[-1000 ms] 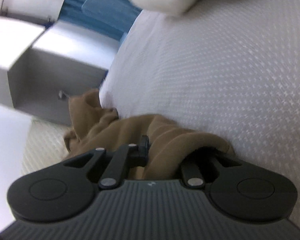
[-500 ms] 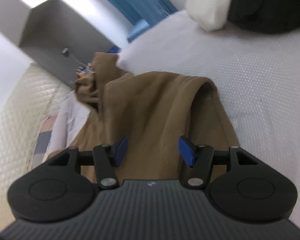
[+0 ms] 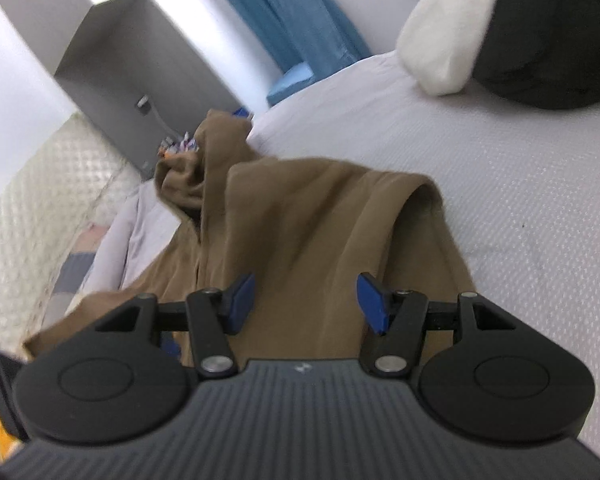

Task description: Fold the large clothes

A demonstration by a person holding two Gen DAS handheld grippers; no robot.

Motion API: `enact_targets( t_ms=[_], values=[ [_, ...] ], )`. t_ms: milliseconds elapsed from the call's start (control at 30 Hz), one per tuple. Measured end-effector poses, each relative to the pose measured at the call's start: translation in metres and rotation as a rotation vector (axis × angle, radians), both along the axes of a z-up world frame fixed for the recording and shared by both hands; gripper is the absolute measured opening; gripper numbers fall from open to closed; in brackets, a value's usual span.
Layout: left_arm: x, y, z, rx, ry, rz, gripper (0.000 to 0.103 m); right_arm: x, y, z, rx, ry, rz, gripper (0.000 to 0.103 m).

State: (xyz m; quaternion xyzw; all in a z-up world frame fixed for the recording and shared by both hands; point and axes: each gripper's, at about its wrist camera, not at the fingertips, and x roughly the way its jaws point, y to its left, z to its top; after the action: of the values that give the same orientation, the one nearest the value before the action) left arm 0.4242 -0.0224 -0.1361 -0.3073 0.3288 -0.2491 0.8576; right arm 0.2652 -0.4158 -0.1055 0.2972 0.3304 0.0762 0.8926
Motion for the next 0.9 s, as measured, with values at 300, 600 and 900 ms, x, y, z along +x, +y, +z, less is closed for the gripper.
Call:
enact_targets(
  t_ms=[300,600,900],
  values=[
    [0.116,-0.083,0.007,0.076,0.015,-0.018,0.039,0.031,-0.022,-0.025,0.027,0.043,-0.078,0.060],
    [0.237,-0.136,0.033,0.300,-0.020,-0.022,0.009,0.054,-0.007,-0.044,0.000,0.078,-0.049,0.060],
    [0.310,-0.164,-0.045,0.465,0.119,-0.019,0.009,0.079,0.006,-0.069,-0.038,0.110,-0.020,0.059]
  ],
)
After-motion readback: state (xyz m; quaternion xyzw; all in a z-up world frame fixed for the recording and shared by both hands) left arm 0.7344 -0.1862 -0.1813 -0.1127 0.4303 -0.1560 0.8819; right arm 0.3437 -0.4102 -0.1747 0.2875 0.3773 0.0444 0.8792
